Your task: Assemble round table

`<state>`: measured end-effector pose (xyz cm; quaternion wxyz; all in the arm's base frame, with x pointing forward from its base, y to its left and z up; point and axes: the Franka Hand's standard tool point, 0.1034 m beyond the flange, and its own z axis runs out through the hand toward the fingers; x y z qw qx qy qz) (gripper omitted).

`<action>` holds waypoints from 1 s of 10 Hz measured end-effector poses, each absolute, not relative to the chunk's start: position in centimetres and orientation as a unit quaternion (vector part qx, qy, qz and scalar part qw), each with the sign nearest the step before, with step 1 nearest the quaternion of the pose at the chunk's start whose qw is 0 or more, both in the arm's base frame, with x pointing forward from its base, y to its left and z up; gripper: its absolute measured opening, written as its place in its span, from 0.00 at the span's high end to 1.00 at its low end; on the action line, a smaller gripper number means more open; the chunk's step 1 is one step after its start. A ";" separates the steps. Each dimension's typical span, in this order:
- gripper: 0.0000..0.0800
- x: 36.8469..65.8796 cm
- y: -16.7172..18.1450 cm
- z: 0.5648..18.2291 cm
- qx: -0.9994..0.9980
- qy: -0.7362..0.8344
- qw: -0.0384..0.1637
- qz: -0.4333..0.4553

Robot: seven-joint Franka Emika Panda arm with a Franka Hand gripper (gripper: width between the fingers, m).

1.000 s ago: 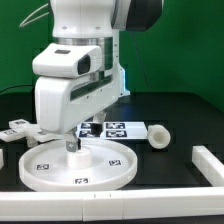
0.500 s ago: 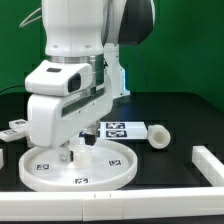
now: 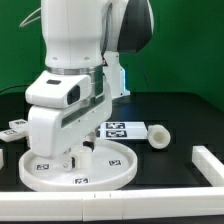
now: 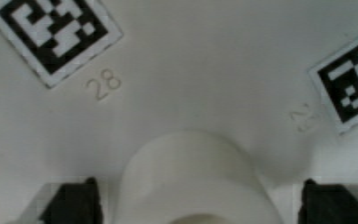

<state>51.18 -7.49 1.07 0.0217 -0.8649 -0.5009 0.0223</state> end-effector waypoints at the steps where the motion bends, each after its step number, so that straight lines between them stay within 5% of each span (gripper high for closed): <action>1: 0.42 51.2 -7.4 1.1 -0.865 -0.502 0.021 0.022; 2: 0.49 51.2 -7.4 1.1 -0.865 -0.502 0.021 0.022; 10: 0.49 51.9 -5.8 1.2 -0.860 -0.510 0.023 0.017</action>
Offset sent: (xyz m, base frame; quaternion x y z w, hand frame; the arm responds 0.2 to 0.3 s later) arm 0.0000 0.0000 0.0000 0.0000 0.0000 0.0000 1.0000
